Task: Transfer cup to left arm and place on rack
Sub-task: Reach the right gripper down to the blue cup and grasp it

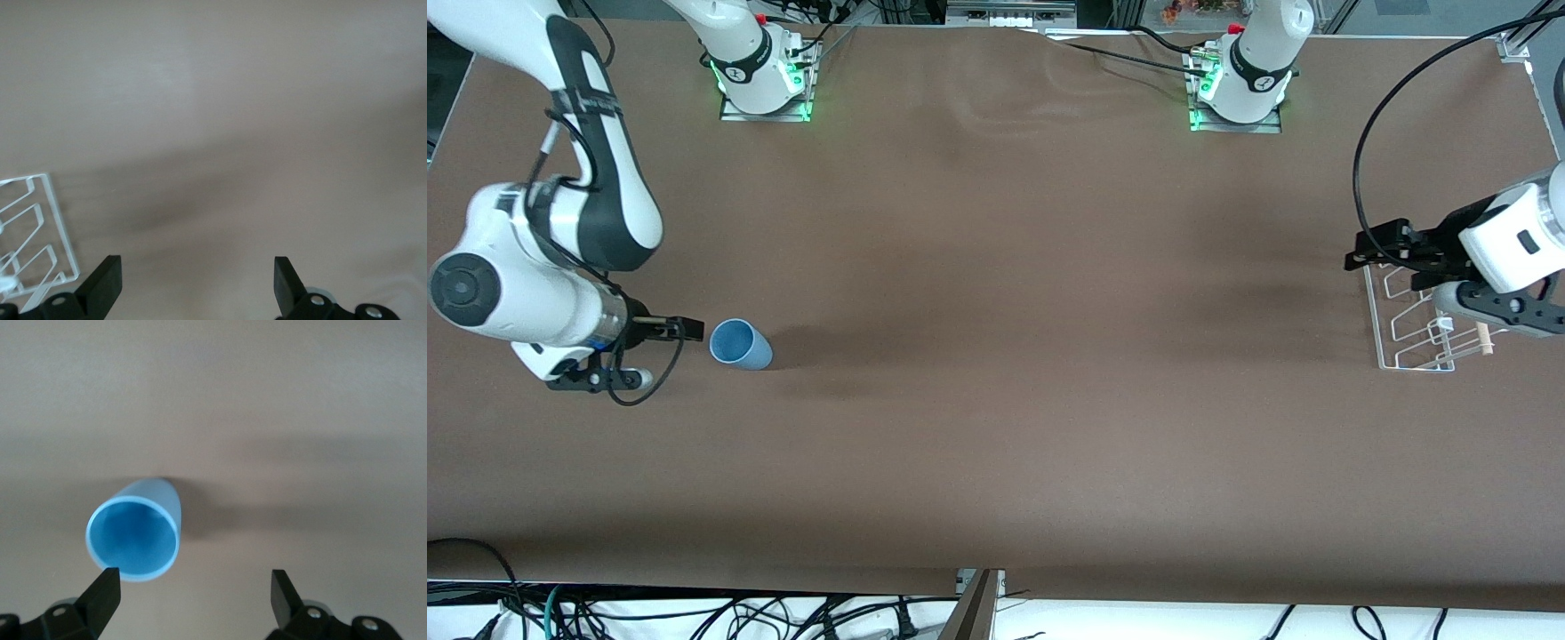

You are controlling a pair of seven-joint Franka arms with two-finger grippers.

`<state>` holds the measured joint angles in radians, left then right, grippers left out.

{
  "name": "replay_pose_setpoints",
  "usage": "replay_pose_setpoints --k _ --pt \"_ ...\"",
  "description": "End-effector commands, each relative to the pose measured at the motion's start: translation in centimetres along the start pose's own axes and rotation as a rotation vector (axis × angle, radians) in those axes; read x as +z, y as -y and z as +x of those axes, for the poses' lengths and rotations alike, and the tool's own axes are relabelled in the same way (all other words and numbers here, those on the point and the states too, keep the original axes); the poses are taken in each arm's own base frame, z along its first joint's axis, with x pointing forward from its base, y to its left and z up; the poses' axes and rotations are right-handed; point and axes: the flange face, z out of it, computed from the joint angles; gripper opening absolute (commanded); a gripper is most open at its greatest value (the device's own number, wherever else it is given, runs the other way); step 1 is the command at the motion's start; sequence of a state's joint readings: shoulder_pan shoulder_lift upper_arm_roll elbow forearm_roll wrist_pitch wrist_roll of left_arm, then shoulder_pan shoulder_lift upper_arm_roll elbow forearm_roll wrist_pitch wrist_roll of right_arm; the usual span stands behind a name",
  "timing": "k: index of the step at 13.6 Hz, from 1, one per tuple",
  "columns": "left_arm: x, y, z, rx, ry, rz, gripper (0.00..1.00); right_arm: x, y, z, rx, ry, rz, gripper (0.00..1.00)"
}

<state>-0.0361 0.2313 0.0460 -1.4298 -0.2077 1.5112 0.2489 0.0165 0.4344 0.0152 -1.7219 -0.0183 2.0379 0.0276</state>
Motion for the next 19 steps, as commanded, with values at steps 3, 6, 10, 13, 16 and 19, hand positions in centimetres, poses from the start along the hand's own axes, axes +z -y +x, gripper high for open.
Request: replay_pose_setpoints --k 3,6,10,13,16,19 --pt "2.3 -0.4 1.5 0.336 -0.021 -0.123 1.0 5.0 0.4 -1.9 0.007 -0.051 0.008 0.5" --pt "3.9 -1.2 2.4 0.508 -0.051 -0.192 1.0 6.1 1.0 -1.9 0.002 -0.032 0.011 0.37" --pt "4.7 -3.9 3.6 0.67 -0.09 -0.201 1.0 6.9 1.5 -1.5 -0.023 -0.016 0.013 0.0" --pt "4.8 -4.8 3.8 0.74 -0.113 -0.22 1.0 5.0 2.0 -0.9 -0.033 0.004 0.015 0.0" --pt "4.8 -6.9 4.4 0.765 -0.154 -0.246 1.0 1.1 2.4 -0.2 -0.012 0.055 0.06 0.0" --pt "5.2 -10.3 5.1 0.845 -0.19 -0.248 1.0 -2.3 4.1 -0.5 0.027 0.143 0.212 0.0"
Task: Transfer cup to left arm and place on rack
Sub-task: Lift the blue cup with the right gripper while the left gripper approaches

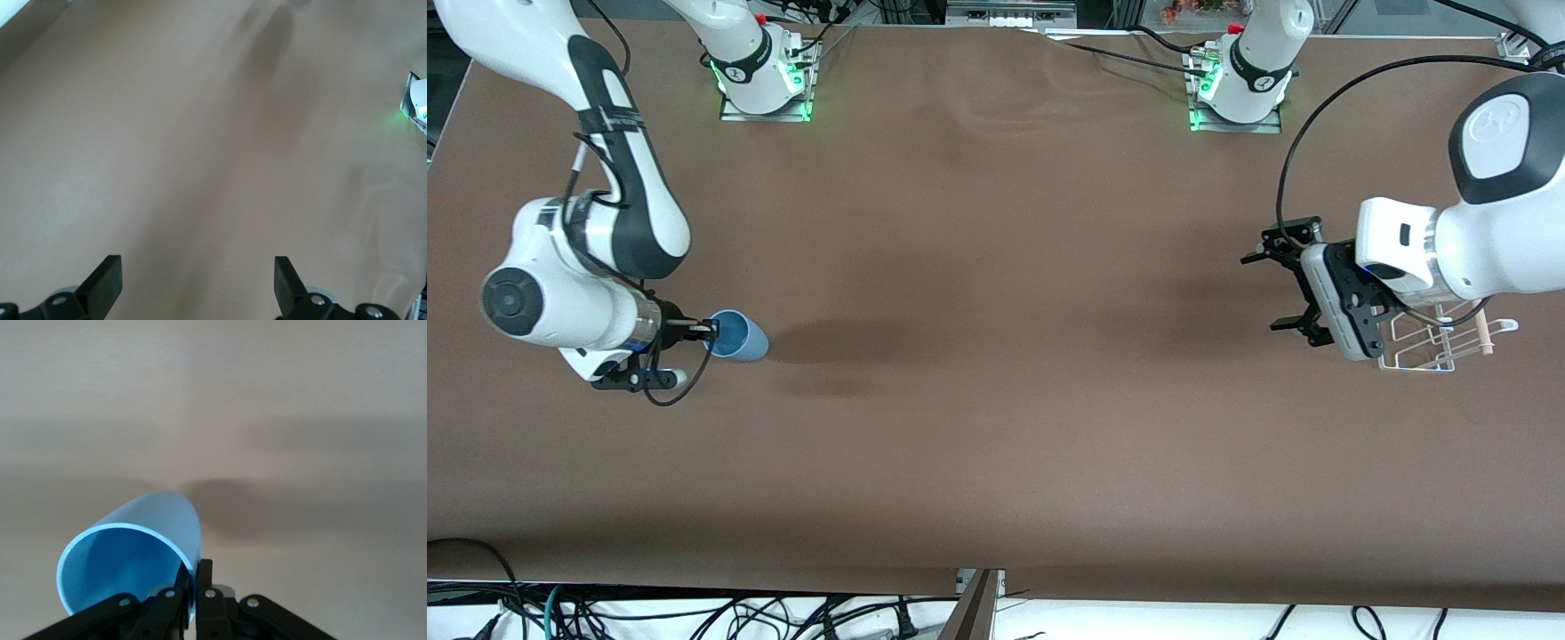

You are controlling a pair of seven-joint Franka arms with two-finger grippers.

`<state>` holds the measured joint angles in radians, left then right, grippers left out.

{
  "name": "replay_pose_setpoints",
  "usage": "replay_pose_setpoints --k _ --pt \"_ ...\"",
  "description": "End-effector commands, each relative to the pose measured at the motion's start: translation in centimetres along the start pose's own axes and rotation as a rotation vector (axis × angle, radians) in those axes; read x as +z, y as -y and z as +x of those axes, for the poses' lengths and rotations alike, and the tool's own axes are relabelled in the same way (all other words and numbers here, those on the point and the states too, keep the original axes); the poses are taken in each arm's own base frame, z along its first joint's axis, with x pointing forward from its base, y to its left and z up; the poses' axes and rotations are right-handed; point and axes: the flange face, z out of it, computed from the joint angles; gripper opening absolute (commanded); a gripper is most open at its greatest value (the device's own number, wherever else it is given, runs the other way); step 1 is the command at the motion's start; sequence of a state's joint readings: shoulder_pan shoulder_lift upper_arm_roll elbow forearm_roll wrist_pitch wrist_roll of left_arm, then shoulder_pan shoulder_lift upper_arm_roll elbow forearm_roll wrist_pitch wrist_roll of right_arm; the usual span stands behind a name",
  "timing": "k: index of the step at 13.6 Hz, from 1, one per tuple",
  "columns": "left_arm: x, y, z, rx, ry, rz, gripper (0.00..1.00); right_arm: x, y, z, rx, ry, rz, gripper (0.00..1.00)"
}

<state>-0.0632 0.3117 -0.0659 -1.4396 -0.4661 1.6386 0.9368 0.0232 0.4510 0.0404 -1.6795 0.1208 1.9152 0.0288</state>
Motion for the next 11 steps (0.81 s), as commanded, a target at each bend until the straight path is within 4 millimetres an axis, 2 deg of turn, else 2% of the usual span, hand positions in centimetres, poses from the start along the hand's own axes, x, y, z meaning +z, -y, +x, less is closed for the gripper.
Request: replay_pose_setpoints --k 1,3,6,8,9,11 --pt "0.9 -1.8 2.4 0.087 -0.051 -0.005 1.0 -2.8 3.1 -0.7 -0.003 0.073 0.141 0.0" --pt "2.0 -2.7 4.2 0.116 -0.088 -0.007 1.0 -3.9 5.8 -1.5 -0.003 0.14 0.282 0.0" --pt "5.7 -4.7 6.6 0.25 -0.137 0.002 1.0 -3.9 11.3 -2.6 0.009 0.243 0.569 0.0" --pt "7.0 -7.0 8.8 0.312 -0.141 0.019 1.0 -4.3 14.1 -3.0 0.004 0.263 0.683 0.0" --pt "7.6 -7.4 9.3 0.318 -0.153 0.036 1.0 -4.4 15.8 -3.3 0.0 0.28 0.745 0.0" --pt "8.7 -9.2 10.8 0.352 -0.174 0.045 1.0 -3.4 19.8 -3.7 -0.003 0.32 0.848 0.0"
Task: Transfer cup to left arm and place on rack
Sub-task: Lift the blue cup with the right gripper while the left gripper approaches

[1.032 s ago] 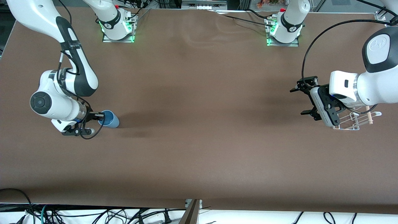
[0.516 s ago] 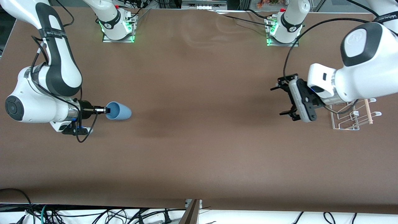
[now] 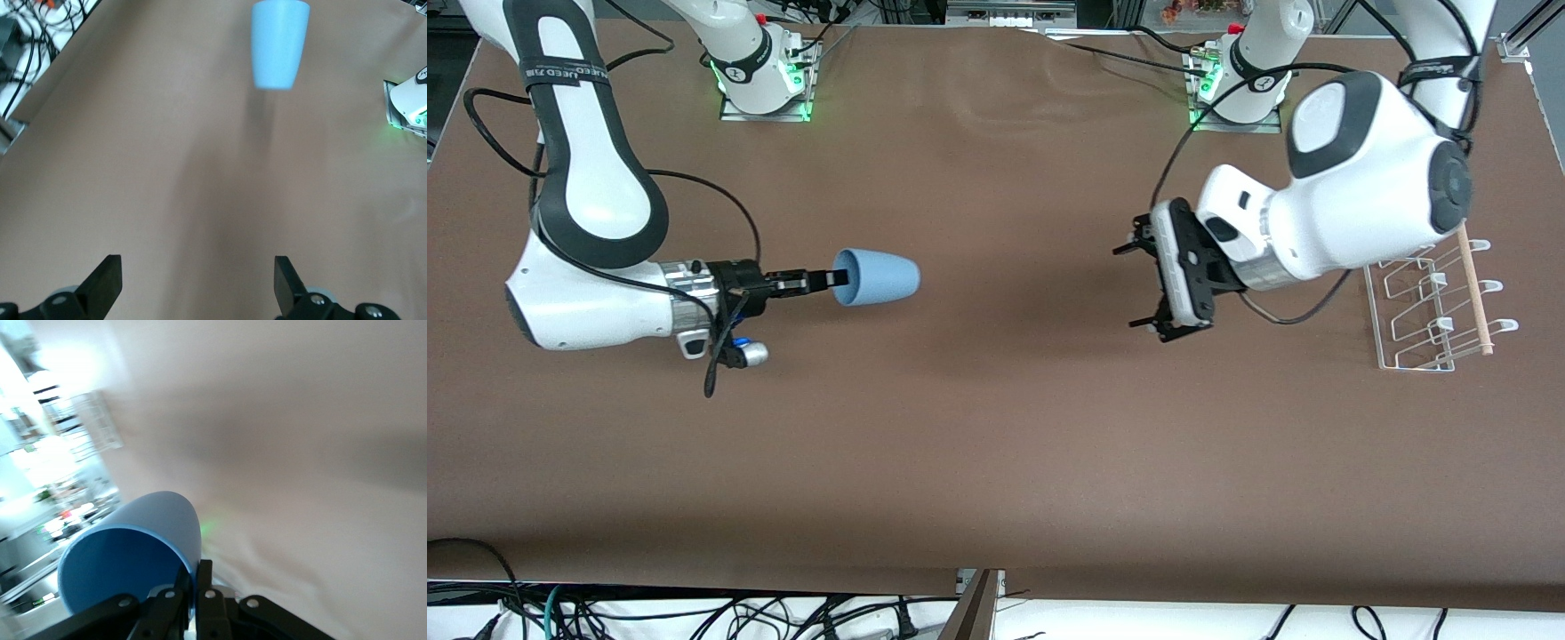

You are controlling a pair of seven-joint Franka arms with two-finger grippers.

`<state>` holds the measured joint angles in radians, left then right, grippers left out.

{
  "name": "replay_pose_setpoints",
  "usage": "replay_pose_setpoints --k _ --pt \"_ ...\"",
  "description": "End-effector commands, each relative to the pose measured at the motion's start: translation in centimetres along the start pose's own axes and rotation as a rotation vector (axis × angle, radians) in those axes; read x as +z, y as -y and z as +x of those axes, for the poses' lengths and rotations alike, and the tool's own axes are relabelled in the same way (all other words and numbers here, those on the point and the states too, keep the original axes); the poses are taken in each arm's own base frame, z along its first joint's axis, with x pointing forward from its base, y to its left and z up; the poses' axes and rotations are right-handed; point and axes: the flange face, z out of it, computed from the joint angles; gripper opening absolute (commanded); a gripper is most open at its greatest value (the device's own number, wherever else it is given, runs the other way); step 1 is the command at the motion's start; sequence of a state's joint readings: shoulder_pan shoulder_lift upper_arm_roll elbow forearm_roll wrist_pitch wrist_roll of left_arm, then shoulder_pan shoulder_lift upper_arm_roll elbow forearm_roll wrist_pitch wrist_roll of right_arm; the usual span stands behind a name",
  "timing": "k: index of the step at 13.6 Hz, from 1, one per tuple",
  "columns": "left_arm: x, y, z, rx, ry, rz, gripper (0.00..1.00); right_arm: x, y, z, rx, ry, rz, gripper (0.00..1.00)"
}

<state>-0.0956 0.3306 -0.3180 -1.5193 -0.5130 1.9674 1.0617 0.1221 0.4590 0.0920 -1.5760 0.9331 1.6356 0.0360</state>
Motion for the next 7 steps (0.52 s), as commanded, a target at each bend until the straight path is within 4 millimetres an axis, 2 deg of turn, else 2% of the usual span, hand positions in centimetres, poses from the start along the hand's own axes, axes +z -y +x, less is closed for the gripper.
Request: replay_pose_setpoints --k 1,7 --pt "0.8 -1.6 1.7 0.061 -0.025 0.013 1.0 3.9 2.8 0.4 0.006 0.048 0.128 0.0" --pt "3.1 -4.5 4.6 0.134 0.047 0.059 1.0 10.1 7.8 0.2 -0.002 -0.016 0.243 0.0"
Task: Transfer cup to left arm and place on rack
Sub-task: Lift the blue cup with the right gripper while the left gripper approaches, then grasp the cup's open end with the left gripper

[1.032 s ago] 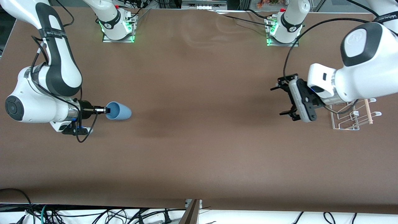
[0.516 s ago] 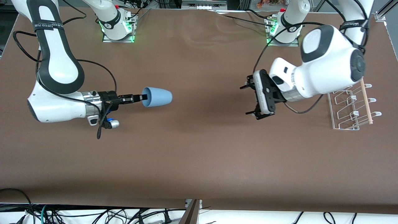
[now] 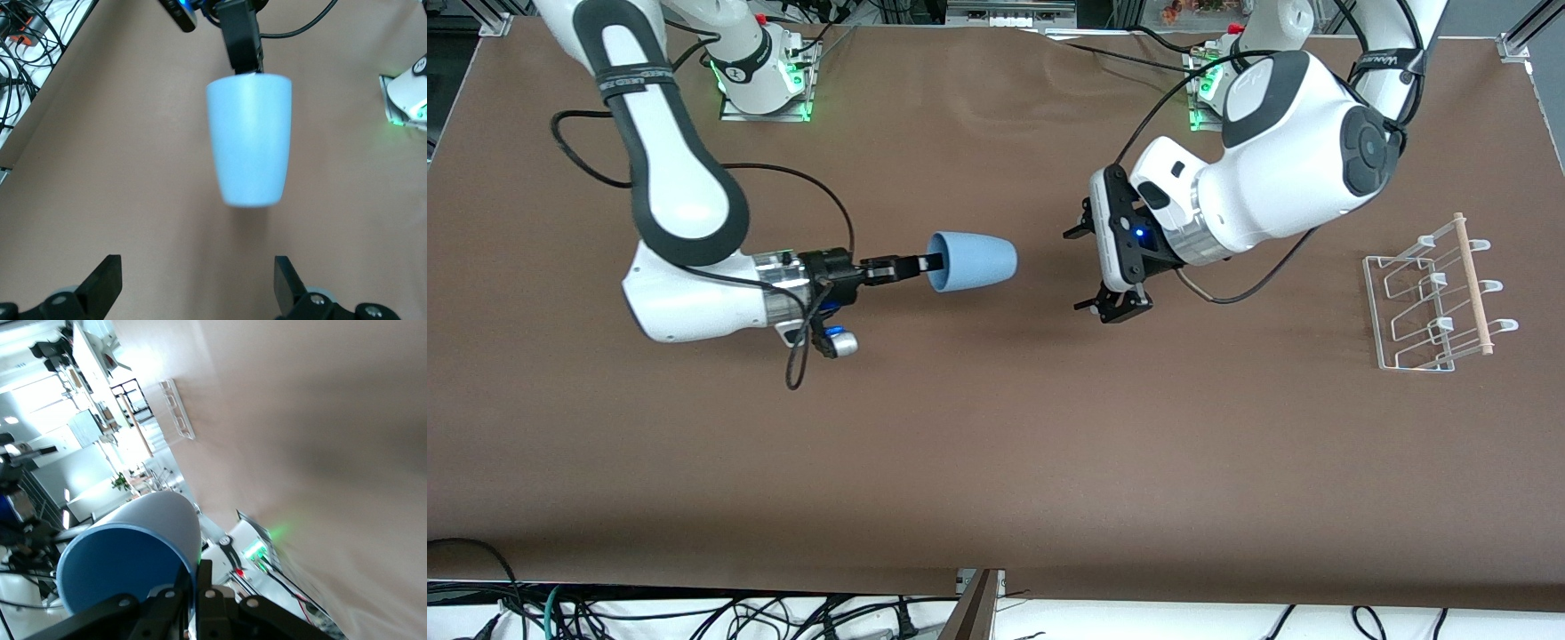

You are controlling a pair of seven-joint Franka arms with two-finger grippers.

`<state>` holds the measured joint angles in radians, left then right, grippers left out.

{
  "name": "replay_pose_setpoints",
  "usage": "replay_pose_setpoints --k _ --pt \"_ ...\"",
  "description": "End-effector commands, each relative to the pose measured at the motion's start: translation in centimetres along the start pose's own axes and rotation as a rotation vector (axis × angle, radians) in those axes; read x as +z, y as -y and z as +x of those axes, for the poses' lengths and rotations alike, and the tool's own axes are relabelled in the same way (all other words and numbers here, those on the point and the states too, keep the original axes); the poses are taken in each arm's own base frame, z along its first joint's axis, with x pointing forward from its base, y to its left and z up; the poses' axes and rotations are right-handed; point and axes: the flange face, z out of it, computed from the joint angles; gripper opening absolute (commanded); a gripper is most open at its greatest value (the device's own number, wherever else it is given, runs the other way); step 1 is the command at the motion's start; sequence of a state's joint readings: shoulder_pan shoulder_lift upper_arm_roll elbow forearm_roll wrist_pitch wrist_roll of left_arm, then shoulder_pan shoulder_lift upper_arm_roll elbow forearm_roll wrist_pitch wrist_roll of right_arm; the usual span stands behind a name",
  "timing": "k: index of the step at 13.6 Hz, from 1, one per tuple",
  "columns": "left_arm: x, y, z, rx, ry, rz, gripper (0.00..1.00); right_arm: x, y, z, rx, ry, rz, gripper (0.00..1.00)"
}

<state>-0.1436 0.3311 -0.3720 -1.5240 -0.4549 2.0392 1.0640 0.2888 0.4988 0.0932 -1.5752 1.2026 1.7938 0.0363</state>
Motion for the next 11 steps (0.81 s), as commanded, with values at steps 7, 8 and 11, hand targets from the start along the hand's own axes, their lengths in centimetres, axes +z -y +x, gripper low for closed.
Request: replay_pose_setpoints --k 7,8,11 --pt "3.4 -3.4 3.9 -0.02 0.106 0.119 1.0 5.2 3.3 -0.4 0.024 -0.06 0.138 0.0" --pt "4.2 -3.4 3.8 -0.019 0.113 0.11 1.0 5.3 3.3 -0.5 0.024 -0.058 0.139 0.0" --pt "5.4 -3.0 3.6 -0.063 0.135 0.131 1.0 5.5 3.4 -0.6 0.024 -0.053 0.139 0.0"
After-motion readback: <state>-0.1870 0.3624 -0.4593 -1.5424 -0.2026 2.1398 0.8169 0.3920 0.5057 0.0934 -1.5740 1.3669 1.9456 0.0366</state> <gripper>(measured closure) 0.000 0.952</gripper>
